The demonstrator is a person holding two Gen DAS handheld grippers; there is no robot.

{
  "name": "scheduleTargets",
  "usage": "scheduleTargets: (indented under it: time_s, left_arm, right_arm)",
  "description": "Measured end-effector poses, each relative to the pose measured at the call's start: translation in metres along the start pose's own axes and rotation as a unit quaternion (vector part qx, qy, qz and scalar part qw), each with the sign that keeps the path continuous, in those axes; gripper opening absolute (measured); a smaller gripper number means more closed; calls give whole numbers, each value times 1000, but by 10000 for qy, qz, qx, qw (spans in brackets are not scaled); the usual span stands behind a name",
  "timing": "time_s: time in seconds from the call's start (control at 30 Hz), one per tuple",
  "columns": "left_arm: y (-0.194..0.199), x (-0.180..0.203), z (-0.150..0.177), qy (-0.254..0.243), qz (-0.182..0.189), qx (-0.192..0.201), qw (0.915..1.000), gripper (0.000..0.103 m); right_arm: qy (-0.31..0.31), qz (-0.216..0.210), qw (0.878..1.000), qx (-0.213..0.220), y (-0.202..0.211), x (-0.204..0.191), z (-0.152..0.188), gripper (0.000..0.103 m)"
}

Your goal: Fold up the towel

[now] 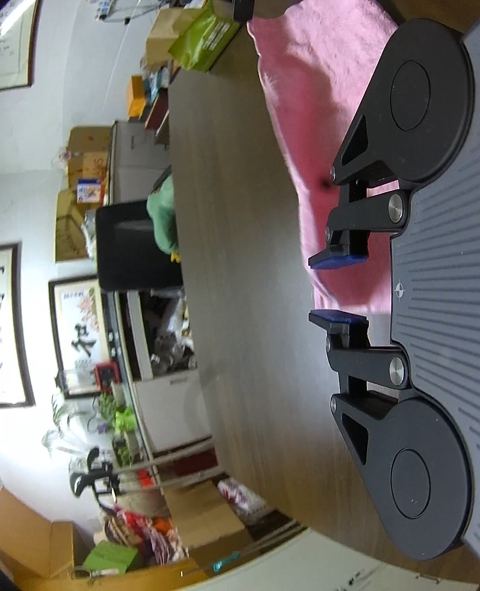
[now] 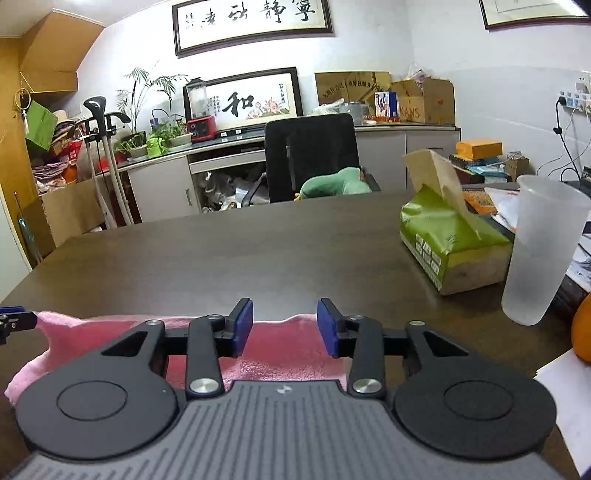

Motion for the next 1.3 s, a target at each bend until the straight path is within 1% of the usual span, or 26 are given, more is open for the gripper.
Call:
scheduleTargets:
  time_s: [0.03, 0.13, 0.23, 0.3, 0.37, 0.4, 0.43, 0.47, 0.5, 0.57, 0.67, 0.73, 0.83, 0.87, 0.9, 0.97, 1.03, 1.07, 1.1, 1.13, 1.17, 1.23, 1.3]
  left_arm:
    - [-1, -1, 0, 24, -9, -25, 10000, 27]
    - [-2, -5, 8, -39, 11, -185, 9998, 27]
    - [0, -5, 21, -233, 83, -305, 9992, 27]
    - [3, -7, 27, -265, 141, -388, 9988, 27]
    - [6, -12, 31, -241, 201, -460, 9984, 27]
    - [8, -16, 33, -174, 228, -497, 9984, 27]
    - [10, -21, 35, -108, 255, -533, 9982, 27]
    - [9, -22, 35, -80, 275, -548, 9981, 27]
    - [10, -29, 35, 56, 329, -610, 9976, 27]
    - [10, -35, 34, 162, 358, -636, 9972, 27]
    - [12, -40, 34, 197, 475, -642, 9966, 28]
    - [14, -39, 34, 161, 641, -622, 9959, 31]
    - [13, -34, 32, 96, 762, -610, 9952, 47]
    - [12, -33, 33, 74, 765, -611, 9952, 55]
    - [11, -31, 33, 52, 759, -617, 9952, 57]
    - [9, -29, 35, -17, 817, -648, 9945, 57]
    - [8, -27, 38, -5, 884, -733, 9934, 55]
    - [7, -27, 40, 10, 910, -762, 9929, 47]
    - [7, -27, 42, 40, 976, -831, 9917, 38]
    - [5, -26, 43, 53, 1026, -897, 9907, 37]
    - [5, -25, 44, 57, 1016, -901, 9907, 36]
    - [5, -24, 46, 16, 936, -839, 9921, 34]
    - [6, -25, 47, 39, 918, -810, 9925, 29]
  right_arm:
    - [16, -35, 10000, 16, 2, -2, 1, 47]
    - [149, -199, 9997, 33, 6, -10, 3, 48]
    - [311, -488, 9983, -95, 10, -25, 8, 48]
    - [391, -663, 9968, -205, 11, -35, 11, 48]
    - [550, -990, 9930, -348, 10, -51, 14, 48]
    - [603, -1067, 9917, -385, 11, -56, 14, 49]
    - [738, -1163, 9895, -440, 11, -69, 15, 52]
    - [809, -1202, 9884, -455, 11, -75, 16, 54]
    - [864, -1229, 9876, -461, 11, -81, 16, 54]
    - [971, -1261, 9863, -436, 10, -93, 16, 54]
    - [901, -1382, 9852, -459, 8, -98, 22, 56]
    - [817, -1462, 9842, -567, 5, -97, 28, 56]
    - [781, -1470, 9836, -691, 1, -94, 33, 56]
    - [761, -1481, 9834, -715, 1, -94, 34, 56]
    - [762, -1498, 9832, -713, 1, -93, 36, 56]
    - [792, -1534, 9827, -672, 3, -93, 38, 56]
    - [835, -1545, 9824, -630, 5, -95, 37, 56]
    - [868, -1532, 9825, -606, 6, -96, 38, 58]
    - [886, -1522, 9826, -596, 6, -96, 38, 60]
    - [901, -1513, 9826, -585, 6, -96, 38, 64]
    - [900, -1505, 9829, -561, 7, -95, 38, 66]
    - [892, -1528, 9828, -529, 8, -94, 36, 67]
    - [886, -1532, 9829, -517, 8, -95, 37, 67]
Point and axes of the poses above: each gripper's, at about its wrist camera, not at the fingertips, and y roughly against the way its jaws point, x to its right, z to its underside, the point moved 1 cm from there along -y, roughly the way its jaws point, and after that the axes turned 9 degrees about y, right-handed, at the moved point
